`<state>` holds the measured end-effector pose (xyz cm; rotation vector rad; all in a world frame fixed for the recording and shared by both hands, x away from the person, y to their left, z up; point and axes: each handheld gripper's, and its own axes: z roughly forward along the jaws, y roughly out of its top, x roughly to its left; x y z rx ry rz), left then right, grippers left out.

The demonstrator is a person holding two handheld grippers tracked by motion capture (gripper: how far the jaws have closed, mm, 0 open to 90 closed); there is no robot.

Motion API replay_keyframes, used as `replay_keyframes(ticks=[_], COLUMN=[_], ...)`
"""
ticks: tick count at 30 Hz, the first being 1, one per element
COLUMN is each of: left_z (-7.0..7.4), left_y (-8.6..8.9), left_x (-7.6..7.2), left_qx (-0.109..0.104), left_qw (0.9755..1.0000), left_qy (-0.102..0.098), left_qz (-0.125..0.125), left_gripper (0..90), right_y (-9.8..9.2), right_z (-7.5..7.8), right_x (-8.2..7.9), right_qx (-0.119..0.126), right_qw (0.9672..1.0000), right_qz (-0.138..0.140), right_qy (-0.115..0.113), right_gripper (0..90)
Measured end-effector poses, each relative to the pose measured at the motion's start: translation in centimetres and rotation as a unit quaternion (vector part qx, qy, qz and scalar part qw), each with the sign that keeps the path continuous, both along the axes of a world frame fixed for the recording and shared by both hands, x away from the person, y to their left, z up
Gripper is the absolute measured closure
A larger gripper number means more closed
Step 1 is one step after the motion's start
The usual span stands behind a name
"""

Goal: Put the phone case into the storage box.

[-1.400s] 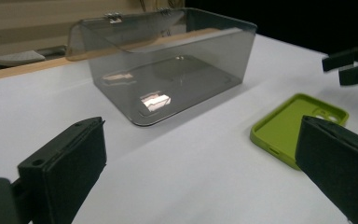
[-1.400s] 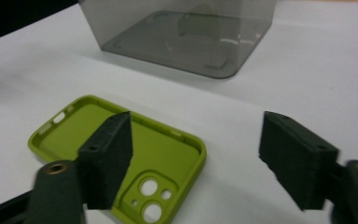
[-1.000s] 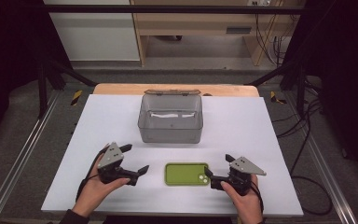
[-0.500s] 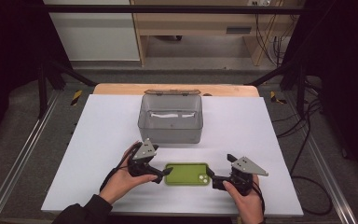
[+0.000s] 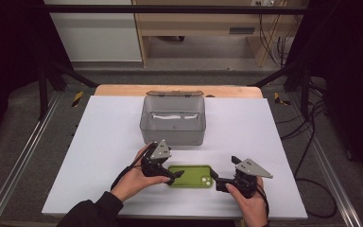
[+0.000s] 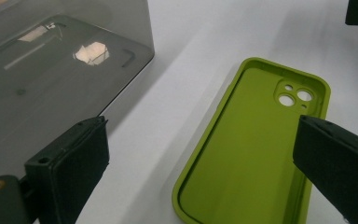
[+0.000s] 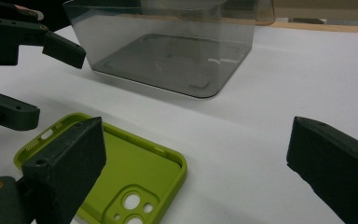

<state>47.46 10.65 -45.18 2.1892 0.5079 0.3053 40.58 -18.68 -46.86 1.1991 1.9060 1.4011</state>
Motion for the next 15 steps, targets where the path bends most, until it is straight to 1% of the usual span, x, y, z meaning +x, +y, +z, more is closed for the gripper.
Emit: replay_keyframes(ticks=[4,9,12,15], left_z=[-0.23,-0.63,-0.79,-0.93], left_y=[-0.16,-0.03,0.05,-0.05], left_x=[0.33,0.62,0.79,0.92], left_qx=[0.011,0.015,0.020,0.019], left_qw=[0.9999,0.9999,0.9997,0.9997], left_qy=[0.002,0.008,0.012,0.018], left_qz=[-0.002,0.001,-0.002,-0.004], left_gripper=[3.7,5.7,7.0,10.8], right_y=[0.00,-0.05,-0.03,-0.01], right_z=[-0.02,-0.01,-0.05,-0.03], right_x=[0.02,-0.01,0.04,0.05], right_qx=[0.000,-0.001,-0.002,-0.001], right_qw=[1.0000,1.0000,1.0000,1.0000], right_qz=[-0.001,-0.003,-0.002,-0.002], right_qy=[0.001,0.002,0.002,0.002], right_gripper=[5.2,5.2,5.2,5.2])
